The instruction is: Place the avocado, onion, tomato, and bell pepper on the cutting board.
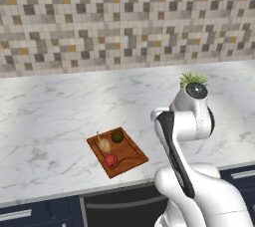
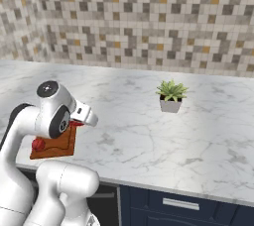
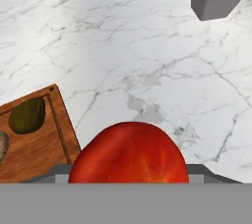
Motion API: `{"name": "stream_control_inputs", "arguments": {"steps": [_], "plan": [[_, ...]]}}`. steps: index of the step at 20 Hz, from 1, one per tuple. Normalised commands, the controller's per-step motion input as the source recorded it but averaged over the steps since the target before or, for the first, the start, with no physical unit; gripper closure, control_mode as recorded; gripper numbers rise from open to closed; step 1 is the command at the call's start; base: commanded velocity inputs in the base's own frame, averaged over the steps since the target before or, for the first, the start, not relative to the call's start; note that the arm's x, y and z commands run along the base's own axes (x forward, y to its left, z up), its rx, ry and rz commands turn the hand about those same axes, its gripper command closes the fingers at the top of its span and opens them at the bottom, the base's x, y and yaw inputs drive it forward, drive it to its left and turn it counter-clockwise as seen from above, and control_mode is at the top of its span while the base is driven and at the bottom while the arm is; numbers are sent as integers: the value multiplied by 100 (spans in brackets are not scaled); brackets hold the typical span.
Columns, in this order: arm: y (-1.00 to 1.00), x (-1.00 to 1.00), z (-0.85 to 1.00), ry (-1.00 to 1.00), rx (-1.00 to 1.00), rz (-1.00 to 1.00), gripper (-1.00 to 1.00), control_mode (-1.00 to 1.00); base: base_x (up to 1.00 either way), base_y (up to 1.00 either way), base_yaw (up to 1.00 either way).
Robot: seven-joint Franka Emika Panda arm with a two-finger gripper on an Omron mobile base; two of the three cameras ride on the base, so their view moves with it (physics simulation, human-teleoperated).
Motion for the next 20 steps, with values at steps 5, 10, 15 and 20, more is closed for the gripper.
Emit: {"name": "stream_control_inputs", "arguments": {"steps": [5, 10, 15, 20], "plan": [[61, 0, 0, 7, 0, 0, 100, -100, 0, 0, 0], [36, 0, 5, 13, 4, 0, 100, -100, 0, 0, 0], [27, 0, 11, 19, 9, 0, 100, -100, 0, 0, 0], [23, 0, 1, 25, 9, 0, 100, -100, 0, 0, 0]]}}
